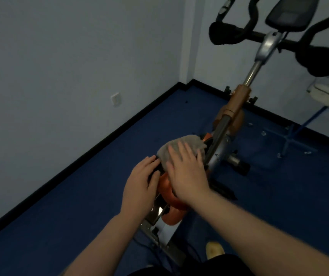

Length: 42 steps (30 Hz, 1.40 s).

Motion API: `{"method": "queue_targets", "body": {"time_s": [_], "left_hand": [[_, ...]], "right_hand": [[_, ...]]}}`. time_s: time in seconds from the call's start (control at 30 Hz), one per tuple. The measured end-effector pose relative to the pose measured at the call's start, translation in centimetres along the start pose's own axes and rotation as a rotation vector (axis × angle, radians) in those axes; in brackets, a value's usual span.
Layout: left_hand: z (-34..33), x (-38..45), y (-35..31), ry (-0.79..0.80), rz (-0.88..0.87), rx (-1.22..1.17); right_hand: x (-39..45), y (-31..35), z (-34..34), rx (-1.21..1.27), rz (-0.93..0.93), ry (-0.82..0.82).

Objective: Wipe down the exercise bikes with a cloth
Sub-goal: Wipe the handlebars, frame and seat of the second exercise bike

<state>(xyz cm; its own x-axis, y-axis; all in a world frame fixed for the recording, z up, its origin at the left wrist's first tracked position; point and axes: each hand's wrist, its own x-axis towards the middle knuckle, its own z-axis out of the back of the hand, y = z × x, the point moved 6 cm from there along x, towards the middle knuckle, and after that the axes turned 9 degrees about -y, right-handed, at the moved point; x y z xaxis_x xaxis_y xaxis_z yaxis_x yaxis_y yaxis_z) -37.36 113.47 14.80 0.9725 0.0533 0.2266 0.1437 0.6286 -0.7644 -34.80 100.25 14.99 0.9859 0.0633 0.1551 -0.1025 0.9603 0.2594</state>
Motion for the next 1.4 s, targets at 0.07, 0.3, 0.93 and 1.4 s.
{"method": "queue_targets", "body": {"time_s": [0.07,0.3,0.93,1.4], "left_hand": [[0.0,0.1,0.3,0.003,-0.02,-0.002],[-0.1,0.0,0.5,-0.03,-0.001,-0.048],[-2.3,5.8,-1.2,0.055,-0.078,0.089],[-4.1,6.8,-1.2,-0.021,-0.044,0.26]], "right_hand": [[-4.3,0.6,1.0,-0.086,-0.011,-0.052],[-0.4,-1.1,1.4,-0.151,-0.334,0.139],[-6.6,0.0,-1.2,0.129,-0.428,-0.057],[-1.4,-4.3,-1.7,0.383,-0.761,-0.09]]}}
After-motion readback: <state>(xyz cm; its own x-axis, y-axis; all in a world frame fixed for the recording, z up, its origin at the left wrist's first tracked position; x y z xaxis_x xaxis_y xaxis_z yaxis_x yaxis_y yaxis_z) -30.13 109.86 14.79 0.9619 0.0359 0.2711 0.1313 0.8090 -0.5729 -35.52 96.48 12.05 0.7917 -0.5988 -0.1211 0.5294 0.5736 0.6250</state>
